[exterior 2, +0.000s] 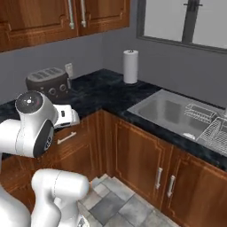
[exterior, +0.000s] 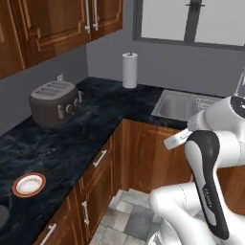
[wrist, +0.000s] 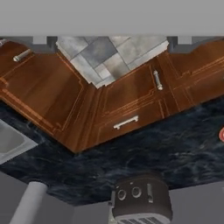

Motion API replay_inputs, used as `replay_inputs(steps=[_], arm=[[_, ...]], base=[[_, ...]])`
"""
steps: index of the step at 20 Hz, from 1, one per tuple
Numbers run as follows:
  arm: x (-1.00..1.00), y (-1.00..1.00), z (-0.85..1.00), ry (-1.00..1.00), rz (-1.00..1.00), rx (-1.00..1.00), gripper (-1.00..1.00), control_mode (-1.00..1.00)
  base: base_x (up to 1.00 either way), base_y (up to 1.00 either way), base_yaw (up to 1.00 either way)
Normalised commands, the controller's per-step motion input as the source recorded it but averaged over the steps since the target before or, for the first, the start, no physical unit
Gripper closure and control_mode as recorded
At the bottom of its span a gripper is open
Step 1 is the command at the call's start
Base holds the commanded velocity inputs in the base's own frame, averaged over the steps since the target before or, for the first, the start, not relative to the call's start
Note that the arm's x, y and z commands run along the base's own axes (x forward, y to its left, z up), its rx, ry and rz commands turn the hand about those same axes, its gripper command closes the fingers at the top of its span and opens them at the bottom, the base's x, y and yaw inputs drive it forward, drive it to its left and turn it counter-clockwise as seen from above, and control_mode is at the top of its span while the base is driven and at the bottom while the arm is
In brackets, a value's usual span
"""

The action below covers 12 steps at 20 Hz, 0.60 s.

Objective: Take a sugar cube from the saucer and place it inside the coffee. Then, grab milk from the fridge and place it next to the coffee on the counter to sweeten the coffee.

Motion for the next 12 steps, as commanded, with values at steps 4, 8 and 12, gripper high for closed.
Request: replay_inputs(steps=[4, 8, 12], arm=[[0.0, 0.0, 0.0, 0.0, 0.0, 0.0, -1.0, 1.0], [0.0, 0.0, 0.0, 0.0, 0.0, 0.0, -1.0, 1.0], [0.0, 0.0, 0.0, 0.0, 0.0, 0.0, -1.0, 1.0]], base=[[0.0, -0.28, -0.75], [0.0, -0.25, -0.76], [0.0, -0.25, -0.76]])
